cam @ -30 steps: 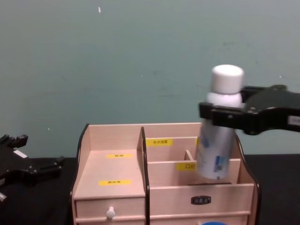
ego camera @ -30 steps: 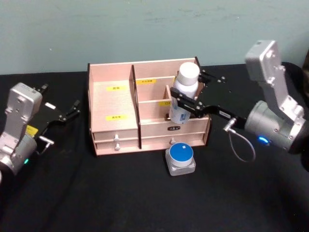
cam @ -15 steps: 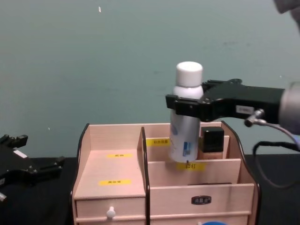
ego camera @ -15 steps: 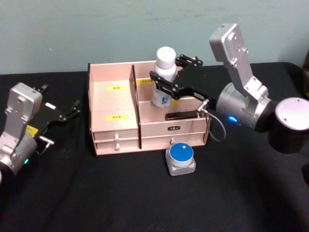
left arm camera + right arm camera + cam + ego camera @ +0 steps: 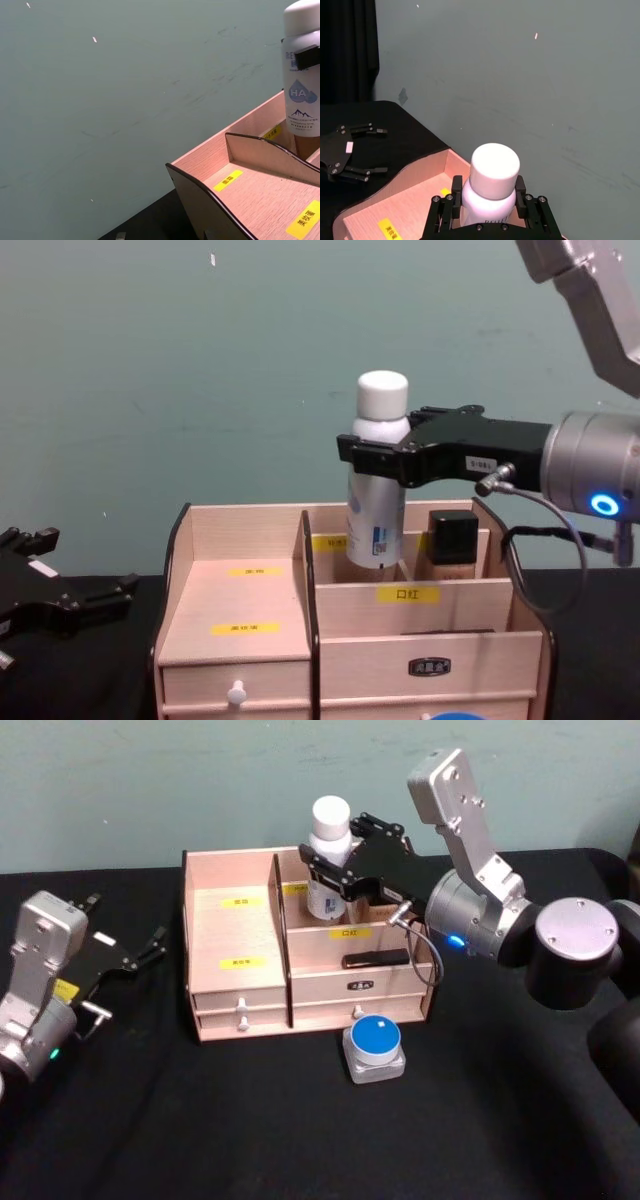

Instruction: Pick up the facial cleanser and watermelon frost from the table and place them into the tiered storage box.

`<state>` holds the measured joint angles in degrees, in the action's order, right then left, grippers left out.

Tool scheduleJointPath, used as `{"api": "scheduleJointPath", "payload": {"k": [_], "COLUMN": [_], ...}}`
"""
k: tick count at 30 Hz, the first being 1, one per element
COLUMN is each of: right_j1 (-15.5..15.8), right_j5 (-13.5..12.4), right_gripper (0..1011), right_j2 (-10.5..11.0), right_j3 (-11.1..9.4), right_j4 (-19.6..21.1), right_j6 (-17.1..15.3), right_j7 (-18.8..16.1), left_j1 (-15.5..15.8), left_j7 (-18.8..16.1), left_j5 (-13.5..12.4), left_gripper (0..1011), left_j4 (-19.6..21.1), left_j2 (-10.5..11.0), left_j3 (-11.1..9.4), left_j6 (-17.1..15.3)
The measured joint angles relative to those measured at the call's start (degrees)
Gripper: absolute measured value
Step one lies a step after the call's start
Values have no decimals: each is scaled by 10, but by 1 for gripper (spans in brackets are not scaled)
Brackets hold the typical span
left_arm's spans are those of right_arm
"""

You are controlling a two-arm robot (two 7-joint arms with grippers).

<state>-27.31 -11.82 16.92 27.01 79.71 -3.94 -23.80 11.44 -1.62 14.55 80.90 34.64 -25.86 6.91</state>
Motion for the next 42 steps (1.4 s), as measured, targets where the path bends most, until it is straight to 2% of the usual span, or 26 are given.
{"api": "scheduleJointPath", "payload": {"k": [16, 31, 42], "right_j1": [-26, -28, -33], "right_j5": [8, 1, 3], "right_gripper": [618, 618, 618], "right_j2": [-24, -28, -33], "right_j3": [3, 2, 11], "right_j4": [-52, -80, -112], "right_j6": [12, 14, 16], "right_j7": [-10, -19, -27], "left_j1": [0, 0, 0], "left_j7": [0, 0, 0], "left_j5": [0, 0, 0], "left_gripper": [1010, 1010, 1010], "left_j4": [0, 0, 0], "left_j2": [0, 0, 0], "left_j3": [0, 0, 0], "left_j6": [0, 0, 0]}}
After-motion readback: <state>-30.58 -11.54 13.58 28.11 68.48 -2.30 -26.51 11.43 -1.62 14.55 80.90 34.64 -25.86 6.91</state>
